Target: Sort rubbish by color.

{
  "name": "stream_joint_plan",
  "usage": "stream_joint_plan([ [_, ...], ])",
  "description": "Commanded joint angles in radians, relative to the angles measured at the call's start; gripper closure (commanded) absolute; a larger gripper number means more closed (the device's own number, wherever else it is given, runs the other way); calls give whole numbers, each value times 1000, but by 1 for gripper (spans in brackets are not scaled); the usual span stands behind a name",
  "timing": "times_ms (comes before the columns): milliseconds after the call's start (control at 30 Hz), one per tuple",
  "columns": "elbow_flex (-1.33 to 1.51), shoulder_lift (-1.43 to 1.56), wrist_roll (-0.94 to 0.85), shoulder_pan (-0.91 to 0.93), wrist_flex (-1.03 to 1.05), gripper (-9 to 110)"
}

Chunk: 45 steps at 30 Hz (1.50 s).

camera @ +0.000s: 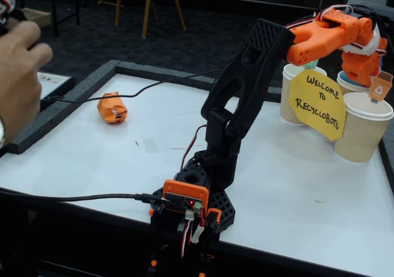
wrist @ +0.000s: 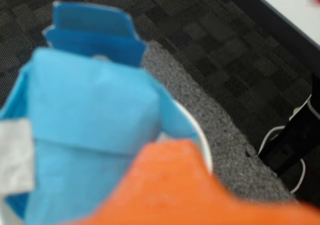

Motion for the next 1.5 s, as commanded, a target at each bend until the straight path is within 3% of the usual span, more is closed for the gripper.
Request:
stream_joint_plan([
  [0,-135,57,-23,23,43,94],
  [133,-158,57,-23,23,86,78],
  [467,-118,55,-23,23,100,70],
  [633,-133,55,-23,23,84,94],
  [733,-146,55,-23,23,87,101],
  [1467,-138,54,-23,23,114,101],
])
